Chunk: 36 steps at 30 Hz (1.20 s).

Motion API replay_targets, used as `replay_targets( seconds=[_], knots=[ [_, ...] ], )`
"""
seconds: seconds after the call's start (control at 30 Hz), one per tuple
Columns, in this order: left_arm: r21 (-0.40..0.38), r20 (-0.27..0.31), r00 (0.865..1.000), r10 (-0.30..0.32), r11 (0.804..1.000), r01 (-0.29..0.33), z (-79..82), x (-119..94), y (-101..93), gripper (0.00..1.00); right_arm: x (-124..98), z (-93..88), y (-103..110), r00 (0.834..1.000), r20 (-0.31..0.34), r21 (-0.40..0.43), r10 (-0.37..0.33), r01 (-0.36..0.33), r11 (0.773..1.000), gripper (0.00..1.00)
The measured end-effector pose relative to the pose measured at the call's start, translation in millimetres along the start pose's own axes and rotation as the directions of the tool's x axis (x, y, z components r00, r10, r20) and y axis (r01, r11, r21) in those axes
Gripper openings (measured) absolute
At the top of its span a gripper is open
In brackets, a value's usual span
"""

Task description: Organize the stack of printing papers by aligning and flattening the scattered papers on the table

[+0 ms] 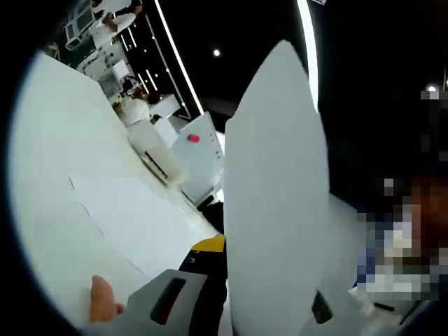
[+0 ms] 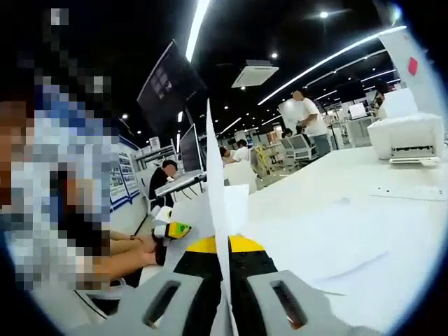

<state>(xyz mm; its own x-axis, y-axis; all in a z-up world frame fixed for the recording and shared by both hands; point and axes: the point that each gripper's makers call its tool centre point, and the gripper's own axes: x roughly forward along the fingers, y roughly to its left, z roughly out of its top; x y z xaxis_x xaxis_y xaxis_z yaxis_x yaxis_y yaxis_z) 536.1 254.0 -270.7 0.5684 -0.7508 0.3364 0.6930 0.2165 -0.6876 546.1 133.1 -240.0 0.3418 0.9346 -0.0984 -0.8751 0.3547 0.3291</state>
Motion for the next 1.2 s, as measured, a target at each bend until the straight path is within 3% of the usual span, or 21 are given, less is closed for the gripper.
replay_targets(
  seconds=[0.6, 1.2],
  knots=[
    [-0.003, 0.008, 1.000, -0.001, 1.000, 0.001, 0.9, 0, -0.8, 0.16, 20, -8.7, 6, 1.000, -0.007, 0.060, 0.020, -0.020, 0.998, 0.00],
    [0.001, 0.005, 1.000, 0.001, 1.000, -0.001, 2.9, -1, 2.6, 0.16, 49, -18.9, 27, 0.998, -0.018, 0.099, 0.067, -0.065, 0.993, 0.00]
  ],
)
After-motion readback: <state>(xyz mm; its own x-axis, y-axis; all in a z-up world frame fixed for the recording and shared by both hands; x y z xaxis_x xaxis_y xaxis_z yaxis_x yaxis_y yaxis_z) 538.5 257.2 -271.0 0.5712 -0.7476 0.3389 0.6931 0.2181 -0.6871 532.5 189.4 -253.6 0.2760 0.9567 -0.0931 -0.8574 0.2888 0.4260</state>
